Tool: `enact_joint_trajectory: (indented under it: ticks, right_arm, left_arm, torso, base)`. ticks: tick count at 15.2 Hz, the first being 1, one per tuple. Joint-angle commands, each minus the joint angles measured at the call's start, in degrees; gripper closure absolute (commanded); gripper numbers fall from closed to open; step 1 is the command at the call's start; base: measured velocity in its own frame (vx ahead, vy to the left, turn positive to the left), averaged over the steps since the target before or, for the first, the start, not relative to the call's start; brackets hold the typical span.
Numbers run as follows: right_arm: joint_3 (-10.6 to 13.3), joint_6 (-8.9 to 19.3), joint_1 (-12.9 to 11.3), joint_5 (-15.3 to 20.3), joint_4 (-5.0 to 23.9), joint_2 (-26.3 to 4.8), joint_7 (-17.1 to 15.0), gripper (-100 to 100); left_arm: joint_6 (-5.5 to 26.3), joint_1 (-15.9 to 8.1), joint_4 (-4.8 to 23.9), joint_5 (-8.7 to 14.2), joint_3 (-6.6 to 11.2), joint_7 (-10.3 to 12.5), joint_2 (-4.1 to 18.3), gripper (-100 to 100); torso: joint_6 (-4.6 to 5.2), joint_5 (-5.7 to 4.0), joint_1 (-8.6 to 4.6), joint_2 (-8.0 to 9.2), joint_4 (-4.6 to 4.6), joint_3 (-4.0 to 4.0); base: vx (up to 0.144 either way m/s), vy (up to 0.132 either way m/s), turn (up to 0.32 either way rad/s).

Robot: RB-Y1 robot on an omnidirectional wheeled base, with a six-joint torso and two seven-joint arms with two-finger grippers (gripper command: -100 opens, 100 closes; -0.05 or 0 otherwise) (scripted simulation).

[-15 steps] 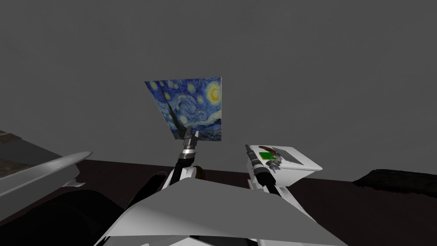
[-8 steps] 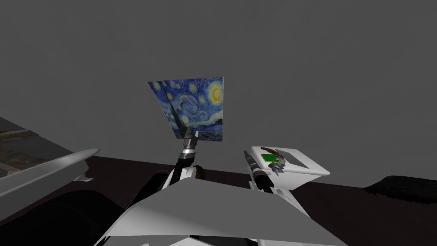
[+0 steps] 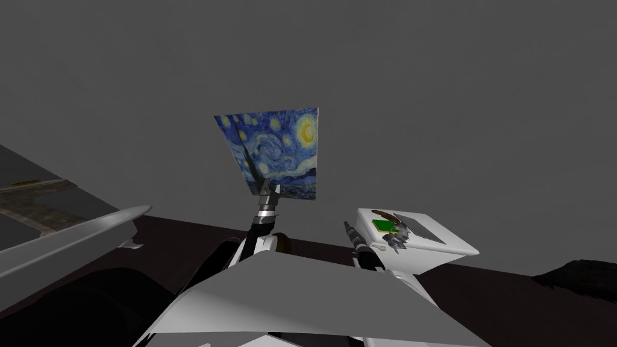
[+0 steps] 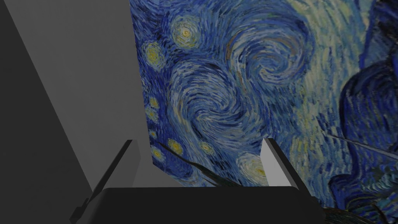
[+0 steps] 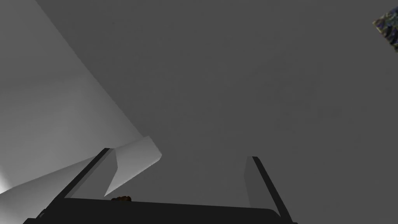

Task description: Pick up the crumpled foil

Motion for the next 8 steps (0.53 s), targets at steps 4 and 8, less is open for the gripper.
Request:
enact_joint_trajectory:
  ticks: [4, 8]
  right_arm:
    - [2.0, 5.9, 0.4, 3.9, 2.6, -1.1, 0.3, -100]
    - [3.5, 10.6, 0.5, 6.9, 4.9, -1.8, 0.5, -100]
  left_arm:
    - [0.0, 0.0, 0.0, 0.0, 0.0, 0.0, 0.0, 0]
    - [0.0, 0.0, 0.0, 0.0, 0.0, 0.0, 0.0, 0]
  torso:
    - [0.01, 0.0, -0.01, 0.01, 0.0, 0.0]
    - [0.0, 0.0, 0.0, 0.0, 0.0, 0.0]
  base:
    - [0.013, -0.001, 0.058]
    - [0.014, -0.001, 0.058]
